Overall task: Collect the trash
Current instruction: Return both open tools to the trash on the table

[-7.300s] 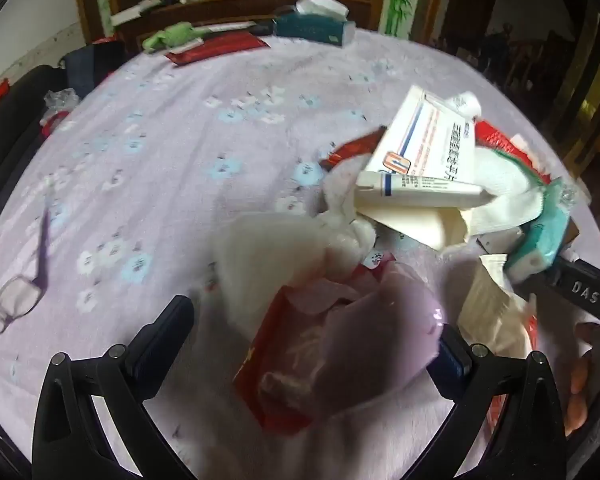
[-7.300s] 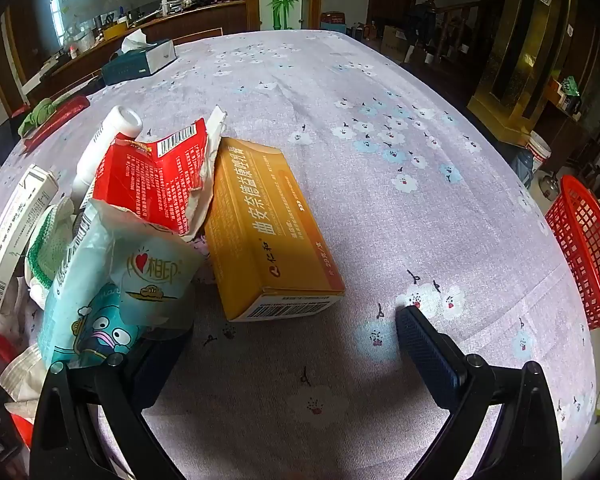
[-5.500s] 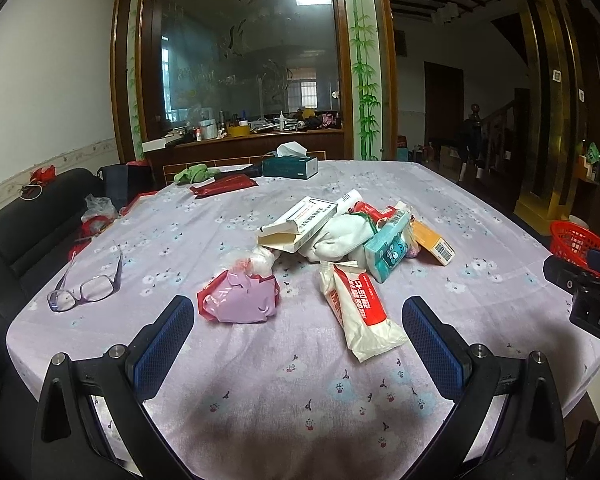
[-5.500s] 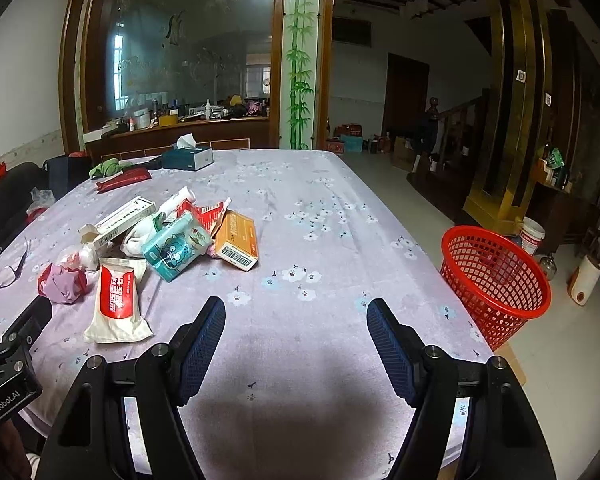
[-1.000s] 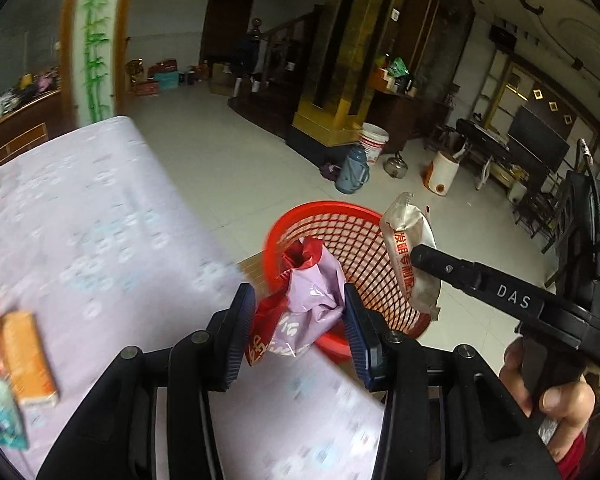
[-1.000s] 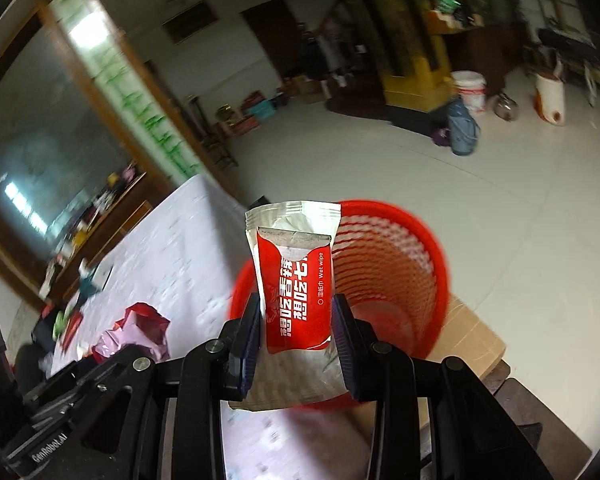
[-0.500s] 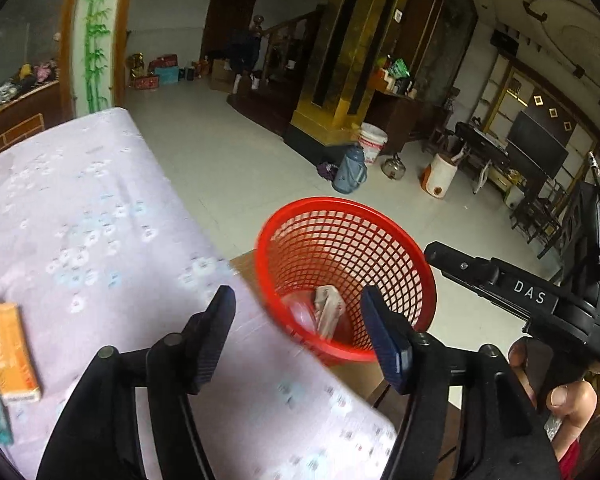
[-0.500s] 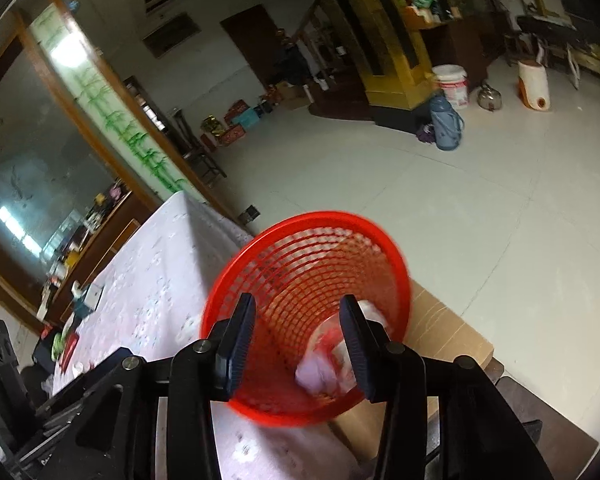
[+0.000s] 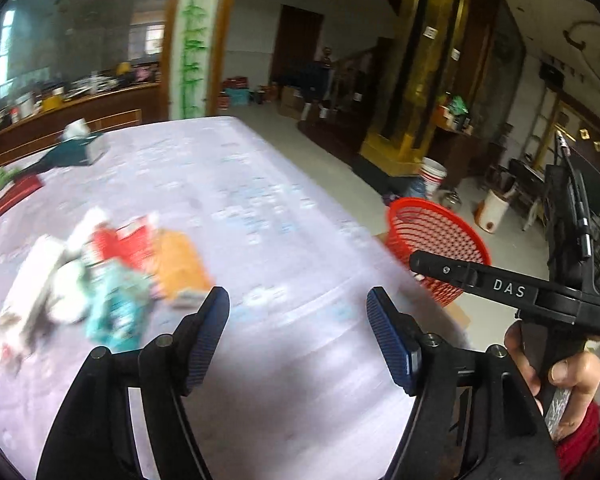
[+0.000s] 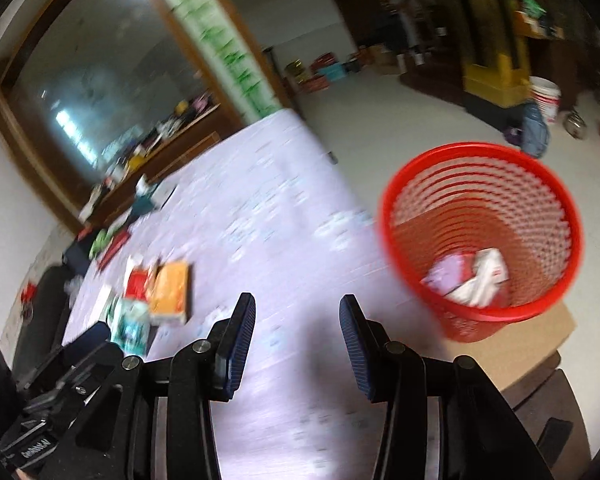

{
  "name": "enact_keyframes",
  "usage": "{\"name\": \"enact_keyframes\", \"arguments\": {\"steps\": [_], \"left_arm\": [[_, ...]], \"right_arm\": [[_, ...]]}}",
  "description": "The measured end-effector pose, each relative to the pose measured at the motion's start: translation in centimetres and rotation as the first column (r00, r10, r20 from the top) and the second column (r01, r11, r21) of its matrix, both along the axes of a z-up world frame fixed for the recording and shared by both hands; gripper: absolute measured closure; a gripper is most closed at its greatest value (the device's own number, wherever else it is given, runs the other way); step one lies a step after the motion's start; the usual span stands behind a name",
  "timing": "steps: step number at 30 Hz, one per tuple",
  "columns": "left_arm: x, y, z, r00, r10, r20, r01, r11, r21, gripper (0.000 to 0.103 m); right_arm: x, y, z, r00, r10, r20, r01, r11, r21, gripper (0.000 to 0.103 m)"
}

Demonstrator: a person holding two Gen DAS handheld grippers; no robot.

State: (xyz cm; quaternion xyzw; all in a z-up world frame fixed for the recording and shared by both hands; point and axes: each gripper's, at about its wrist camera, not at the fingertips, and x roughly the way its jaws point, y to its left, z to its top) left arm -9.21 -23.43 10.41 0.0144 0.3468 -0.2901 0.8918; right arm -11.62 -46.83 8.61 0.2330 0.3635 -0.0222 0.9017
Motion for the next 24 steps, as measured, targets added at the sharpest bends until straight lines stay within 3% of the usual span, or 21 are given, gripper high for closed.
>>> {"name": "enact_keyframes", "arguments": {"steps": [7,11,18,21,24], "left_arm": [[-0.8,8.8,-0.7,0.991,0.130,-0.025,-0.130,0.991,-0.024,0.033],[-1.0,13.8,-0.9,0.974,0.225,-0.019,-0.225,0.974,-0.024,0.033],[1.7,22.4,-2.6,0.898,0.439,-0.020,-0.438,0.899,0.020,0.033],[3.7,24.5,-4.2,0.881,0.471,-0.037,-0.469,0.881,0.059,0.033],[5.6,25.6,-5.6,0.892,0.442,-0.096,-0.439,0.897,0.047,0.033]], "right_arm": [[1.7,6.1,-1.3,0.989,0.137,-0.050,-0.139,0.990,-0.025,0.055],[2.4,8.5,-1.8,0.978,0.193,-0.072,-0.196,0.980,-0.037,0.055],[3.2,10.9,-1.9,0.963,0.255,-0.090,-0.259,0.965,-0.036,0.055],[3.2,11.5,-2.0,0.960,0.265,-0.093,-0.270,0.962,-0.041,0.055],[3.3,11.8,-2.1,0.958,0.270,-0.099,-0.275,0.961,-0.039,0.055]]}}
